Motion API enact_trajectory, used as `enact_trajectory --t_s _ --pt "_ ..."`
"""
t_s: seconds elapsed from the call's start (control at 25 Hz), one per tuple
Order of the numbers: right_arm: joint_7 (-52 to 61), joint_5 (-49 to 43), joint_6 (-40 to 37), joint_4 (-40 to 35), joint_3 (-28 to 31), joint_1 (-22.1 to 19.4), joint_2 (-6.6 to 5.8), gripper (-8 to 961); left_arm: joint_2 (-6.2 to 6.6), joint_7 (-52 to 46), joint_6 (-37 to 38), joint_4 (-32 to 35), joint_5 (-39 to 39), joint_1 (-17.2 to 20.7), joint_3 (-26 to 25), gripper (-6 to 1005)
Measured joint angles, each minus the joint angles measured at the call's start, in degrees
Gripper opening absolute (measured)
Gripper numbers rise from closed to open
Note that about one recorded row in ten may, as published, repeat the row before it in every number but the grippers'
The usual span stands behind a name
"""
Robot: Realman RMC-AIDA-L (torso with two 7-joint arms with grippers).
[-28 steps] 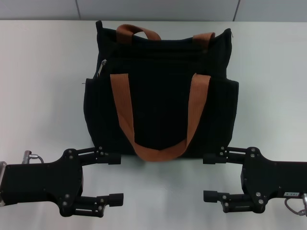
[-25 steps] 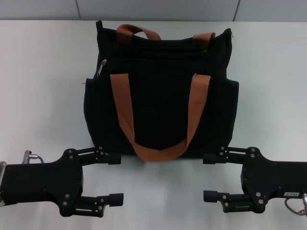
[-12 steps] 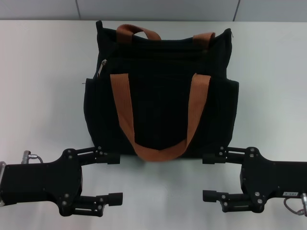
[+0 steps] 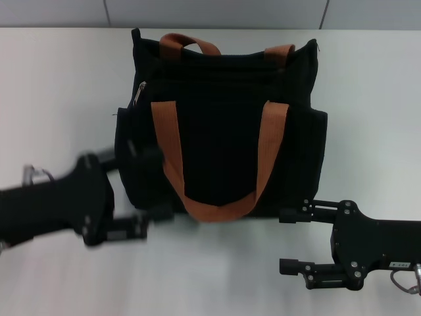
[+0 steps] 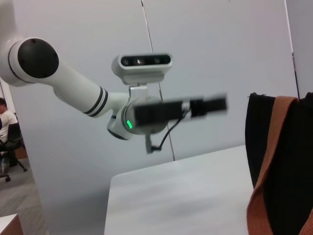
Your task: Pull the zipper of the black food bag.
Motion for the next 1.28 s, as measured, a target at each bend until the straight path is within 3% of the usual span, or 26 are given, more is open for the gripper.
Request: enact_trajectory --t_s 0.08,0.16,0.32,0.36,0.4,0.6,0.68,0.8,0.96,1.28 --pt "0.0 0.0 0.0 0.0 0.0 0.0 0.0 744 -0.93 1.4 0.7 -0.1 -2.6 0.0 -3.1 833" --pt "0.0 0.0 0.0 0.0 0.1 -0.1 -0.01 745 -1.64 2.3 0.7 -0.3 -11.7 1.3 -5.0 833" --pt "0.0 0.0 -0.1 0.0 0.1 -0.1 -0.06 745 -1.72 2.6 -1.7 -1.0 -18.9 2.4 -7.1 833" --pt "0.0 0.0 -0.1 0.0 0.2 -0.2 -0.12 745 -0.94 2.5 -4.9 -1.4 -19.9 2.5 -8.6 833" --pt "0.0 0.0 -0.1 0.0 0.2 -0.2 -0.12 745 -0.94 2.5 -4.9 -1.4 -19.9 2.5 -8.6 833" --pt "0.0 0.1 -0.1 -0.1 0.2 -0.3 -0.33 745 3.28 2.5 -13.3 -1.3 -13.9 2.6 -8.8 834" --pt "0.0 0.1 0.0 -0.2 0.2 -0.3 -0.33 745 3.79 2.7 -14.7 -0.8 -11.2 2.6 -8.8 834" --pt "0.1 0.2 0.1 -0.3 0.3 -0.3 -0.35 745 3.93 2.7 -16.2 0.5 -6.1 2.3 -8.8 834" --pt "0.5 0.3 0.1 -0.3 0.3 -0.3 -0.35 745 2.54 2.8 -20.1 2.4 -2.1 0.7 -8.8 834" --pt "0.6 0.4 0.1 -0.4 0.8 -0.3 -0.44 744 1.83 2.8 -26.4 2.9 1.9 -3.7 -8.8 834"
